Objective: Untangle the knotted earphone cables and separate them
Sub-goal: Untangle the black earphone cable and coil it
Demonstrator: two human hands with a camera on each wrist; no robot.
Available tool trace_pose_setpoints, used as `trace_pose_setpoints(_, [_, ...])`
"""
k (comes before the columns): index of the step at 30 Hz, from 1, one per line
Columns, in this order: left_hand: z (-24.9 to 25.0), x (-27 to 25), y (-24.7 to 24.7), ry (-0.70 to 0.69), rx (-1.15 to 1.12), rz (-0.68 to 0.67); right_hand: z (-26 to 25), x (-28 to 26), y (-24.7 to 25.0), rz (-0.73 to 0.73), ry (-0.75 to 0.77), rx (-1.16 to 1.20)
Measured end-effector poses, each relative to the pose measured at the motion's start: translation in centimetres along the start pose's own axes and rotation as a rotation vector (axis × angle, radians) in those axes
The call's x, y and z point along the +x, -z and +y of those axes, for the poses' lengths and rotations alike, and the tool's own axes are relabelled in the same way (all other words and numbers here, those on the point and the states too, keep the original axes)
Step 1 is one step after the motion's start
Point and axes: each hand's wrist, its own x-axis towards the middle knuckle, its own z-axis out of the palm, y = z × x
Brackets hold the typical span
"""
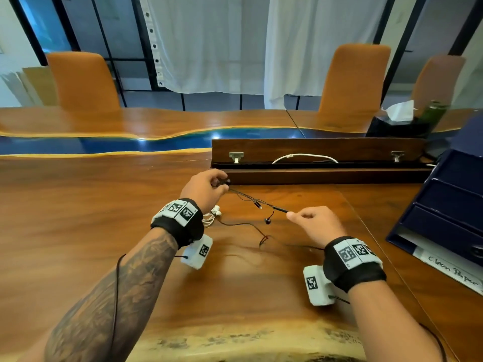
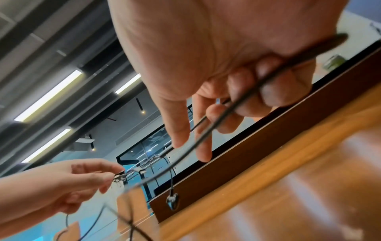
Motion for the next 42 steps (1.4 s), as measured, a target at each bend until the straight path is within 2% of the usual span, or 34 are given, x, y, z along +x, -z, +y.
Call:
trace_pose_setpoints(2, [0.1,-0.2,0.1,-0.054,0.177,-0.129,0.4,0.2,0.9,0.05,-0.028,-0.089])
trace_pose_setpoints(4, [0.5,-0.5,0.2,-0.108,0.274,-0.181,0.7,0.2,1.6,0.034,-0.039,-0.145])
trace_pose_setpoints(9, [2.3,-1.1,0.1,-0.131,-0.021,-0.157,-0.5,0.0,1.8,-0.102,0.043,-0.194])
trace_pose_setpoints(12, [3.6,-1.6,-0.6,-0.154,-0.186,-0.14,-2.9,-0.3,1.1,-0.093,0.212,-0.049])
trace_pose_setpoints(14, [4.0,-1.5,-1.3,-0.183,-0.278,-0.137,-4.5,0.2,0.1,-0.139,0.307,0.116])
trace_pose_setpoints(18, [3.8,-1.7,-2.0,-0.196,-0.372,-0.145,-6.1,1.2,-1.6,-0.164,0.364,0.289])
trace_pose_setpoints(25, [1.5,-2.2,-2.9,-0.122,-0.314,-0.124,-5.7,1.0,-2.0,-0.117,0.311,0.437])
trace_pose_setpoints(28, [1.9,-2.4,-2.8,-0.146,-0.304,-0.111,-6.1,0.6,-2.6,-0.149,0.298,0.534])
trace_pose_setpoints(31, [2.2,-2.6,-2.5,-0.183,-0.279,-0.103,-6.2,0.3,-2.9,-0.108,0.331,0.517])
trace_pose_setpoints(37, [2.4,-2.7,-2.0,-0.171,-0.315,-0.164,-6.1,1.1,-3.4,0.022,0.396,0.532])
trace_pose_setpoints(42, [2.7,-2.8,-1.8,-0.194,-0.419,-0.151,-6.0,1.9,-3.0,-0.021,0.381,0.583])
